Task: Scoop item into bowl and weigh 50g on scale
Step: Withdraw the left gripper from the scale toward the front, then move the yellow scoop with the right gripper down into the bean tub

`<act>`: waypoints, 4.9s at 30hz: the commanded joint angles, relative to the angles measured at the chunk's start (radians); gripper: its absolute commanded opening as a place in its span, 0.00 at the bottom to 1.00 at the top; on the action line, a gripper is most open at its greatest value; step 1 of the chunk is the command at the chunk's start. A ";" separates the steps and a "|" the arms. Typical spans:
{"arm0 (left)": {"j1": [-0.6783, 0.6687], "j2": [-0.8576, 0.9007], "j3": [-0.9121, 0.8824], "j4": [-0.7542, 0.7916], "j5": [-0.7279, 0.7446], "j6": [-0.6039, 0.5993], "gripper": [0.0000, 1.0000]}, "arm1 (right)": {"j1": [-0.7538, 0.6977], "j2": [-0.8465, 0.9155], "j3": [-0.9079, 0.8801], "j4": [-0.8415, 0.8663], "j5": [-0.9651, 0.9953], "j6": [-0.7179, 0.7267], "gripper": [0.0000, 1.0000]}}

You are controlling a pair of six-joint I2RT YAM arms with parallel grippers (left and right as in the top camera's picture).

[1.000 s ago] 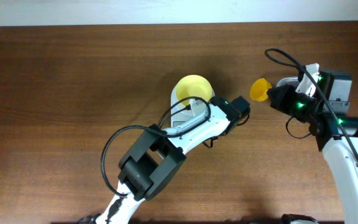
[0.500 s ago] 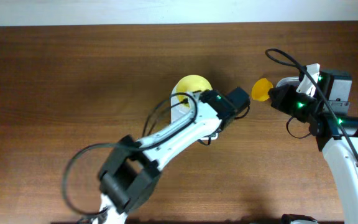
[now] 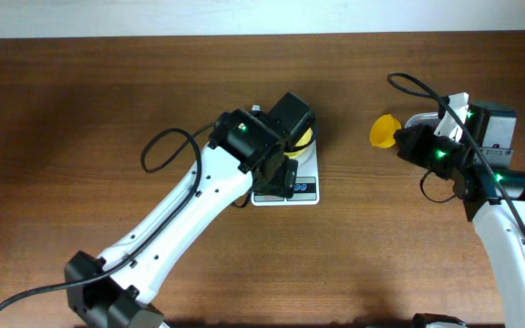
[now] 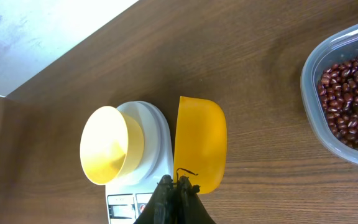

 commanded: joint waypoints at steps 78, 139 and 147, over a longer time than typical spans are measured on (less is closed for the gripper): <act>0.207 -0.571 -0.610 0.562 0.302 0.676 0.99 | -0.004 -0.024 0.024 -0.066 0.011 -0.119 0.04; 0.207 -0.681 -0.762 0.784 0.432 0.723 0.99 | -0.004 -0.023 0.223 -0.290 0.145 -0.253 0.04; 0.207 -0.681 -0.762 0.784 0.432 0.723 0.99 | -0.010 0.069 0.359 -0.364 0.612 -0.454 0.04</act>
